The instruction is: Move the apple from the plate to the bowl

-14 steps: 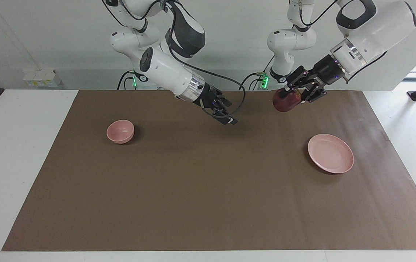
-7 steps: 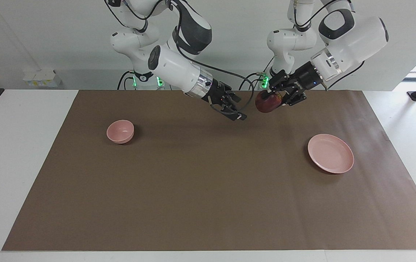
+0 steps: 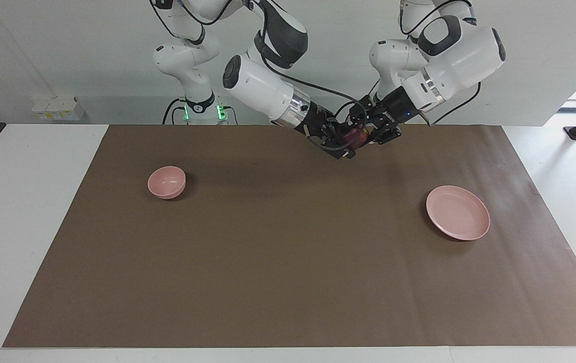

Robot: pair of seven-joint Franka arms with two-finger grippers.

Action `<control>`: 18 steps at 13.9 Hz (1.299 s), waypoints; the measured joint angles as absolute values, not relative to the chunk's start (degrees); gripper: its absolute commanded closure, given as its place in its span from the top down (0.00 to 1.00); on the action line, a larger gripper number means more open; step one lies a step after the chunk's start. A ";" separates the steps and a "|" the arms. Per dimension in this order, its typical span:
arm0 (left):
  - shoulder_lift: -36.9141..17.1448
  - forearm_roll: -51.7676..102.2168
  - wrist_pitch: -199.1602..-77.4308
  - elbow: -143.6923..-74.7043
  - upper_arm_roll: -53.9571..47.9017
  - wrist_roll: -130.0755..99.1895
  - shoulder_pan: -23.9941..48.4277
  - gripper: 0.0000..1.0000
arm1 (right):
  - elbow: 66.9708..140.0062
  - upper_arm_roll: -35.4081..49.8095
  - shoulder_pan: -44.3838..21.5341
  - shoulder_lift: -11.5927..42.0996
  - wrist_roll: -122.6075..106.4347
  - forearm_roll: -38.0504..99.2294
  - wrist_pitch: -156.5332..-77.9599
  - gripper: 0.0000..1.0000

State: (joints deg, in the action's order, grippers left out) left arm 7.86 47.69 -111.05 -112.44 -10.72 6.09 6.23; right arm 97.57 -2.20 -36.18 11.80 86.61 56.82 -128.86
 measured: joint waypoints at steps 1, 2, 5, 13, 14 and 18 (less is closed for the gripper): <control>7.89 47.69 -111.24 -112.43 -10.69 6.19 6.49 0.00 | 97.58 -2.12 -36.28 11.79 86.62 56.82 -128.43 0.00; 7.94 47.63 -111.38 -112.48 -10.62 6.81 6.58 0.00 | 97.59 -2.11 -36.29 11.76 86.86 56.82 -128.19 0.00; 8.05 47.63 -111.39 -112.54 -10.45 6.59 6.81 0.27 | 97.59 -2.12 -36.27 11.71 86.96 56.82 -128.02 0.00; 9.22 29.98 -108.84 -107.92 -10.81 -9.15 8.74 1.00 | 97.51 -2.22 -35.74 12.08 87.18 56.63 -128.23 0.00; 9.34 26.23 -106.83 -106.69 -10.60 -9.77 8.69 1.00 | 97.50 -2.35 -35.22 12.20 87.18 55.85 -128.13 0.00; 9.27 12.62 -100.14 -101.51 -9.02 -9.99 7.66 1.00 | 95.15 -2.72 -30.06 12.07 87.14 46.63 -126.14 0.00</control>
